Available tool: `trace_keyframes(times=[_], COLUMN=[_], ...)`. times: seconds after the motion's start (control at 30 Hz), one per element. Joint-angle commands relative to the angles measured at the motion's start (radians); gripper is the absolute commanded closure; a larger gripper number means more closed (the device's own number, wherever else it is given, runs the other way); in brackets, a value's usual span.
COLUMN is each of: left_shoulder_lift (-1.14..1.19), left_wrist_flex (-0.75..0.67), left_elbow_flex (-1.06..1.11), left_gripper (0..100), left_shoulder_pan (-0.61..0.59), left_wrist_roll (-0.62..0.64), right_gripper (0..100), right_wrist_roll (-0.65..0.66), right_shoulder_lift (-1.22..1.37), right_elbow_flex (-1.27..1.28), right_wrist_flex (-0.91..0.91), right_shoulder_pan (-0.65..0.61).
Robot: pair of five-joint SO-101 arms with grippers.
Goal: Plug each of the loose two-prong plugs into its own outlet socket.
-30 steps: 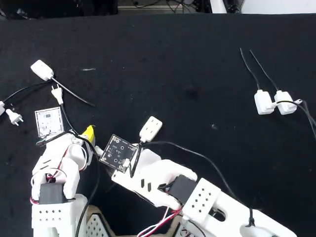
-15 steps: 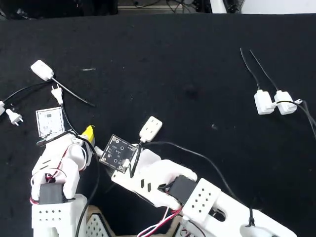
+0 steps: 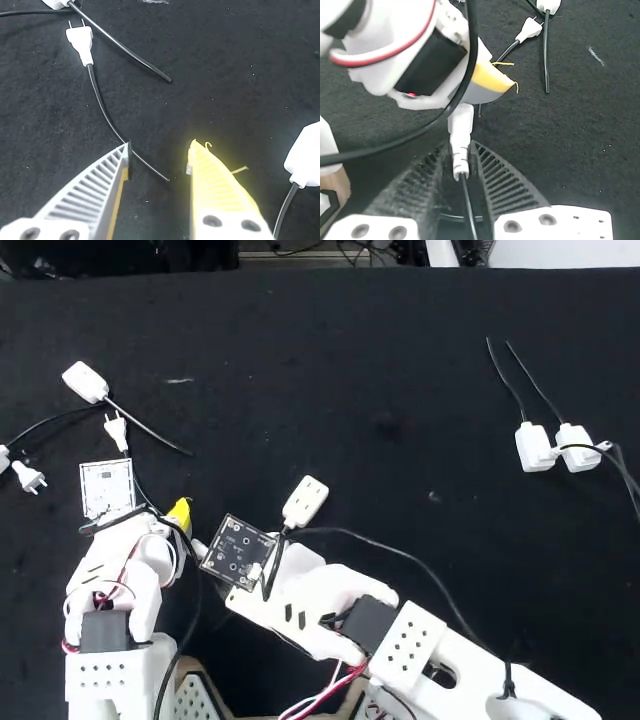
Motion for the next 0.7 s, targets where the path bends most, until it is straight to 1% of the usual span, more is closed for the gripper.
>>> trace_keyframes(times=[0.0, 0.1, 0.17, 0.3, 0.4, 0.53, 0.67], left_shoulder_lift=[-0.002, -0.002, -0.003, -0.003, -0.003, -0.003, -0.003], left_wrist_flex=[-0.003, -0.009, -0.014, -0.017, -0.017, -0.009, -0.015], left_elbow_flex=[-0.005, -0.015, -0.027, -0.062, -0.061, -0.050, -0.033], left_gripper=[80, 80, 80, 80, 80, 80, 80], left_shoulder_pan=[-0.004, -0.010, -0.038, -0.133, -0.156, -0.156, -0.156], left_wrist_roll=[-0.003, -0.002, 0.012, 0.106, 0.115, 0.114, 0.112], right_gripper=[98.8, 98.8, 98.8, 98.8, 98.8, 98.8, 98.8], right_wrist_roll=[-0.008, -0.003, -0.002, -0.002, -0.002, 0.006, 0.071], right_shoulder_lift=[-0.039, -0.038, -0.038, -0.031, -0.031, -0.030, -0.008], right_elbow_flex=[-0.056, -0.054, -0.058, -0.062, -0.077, -0.197, -0.372], right_wrist_flex=[0.002, 0.014, 0.034, 0.064, 0.114, 0.258, 0.446], right_shoulder_pan=[-0.009, -0.006, 0.025, 0.141, 0.212, 0.305, 0.397])
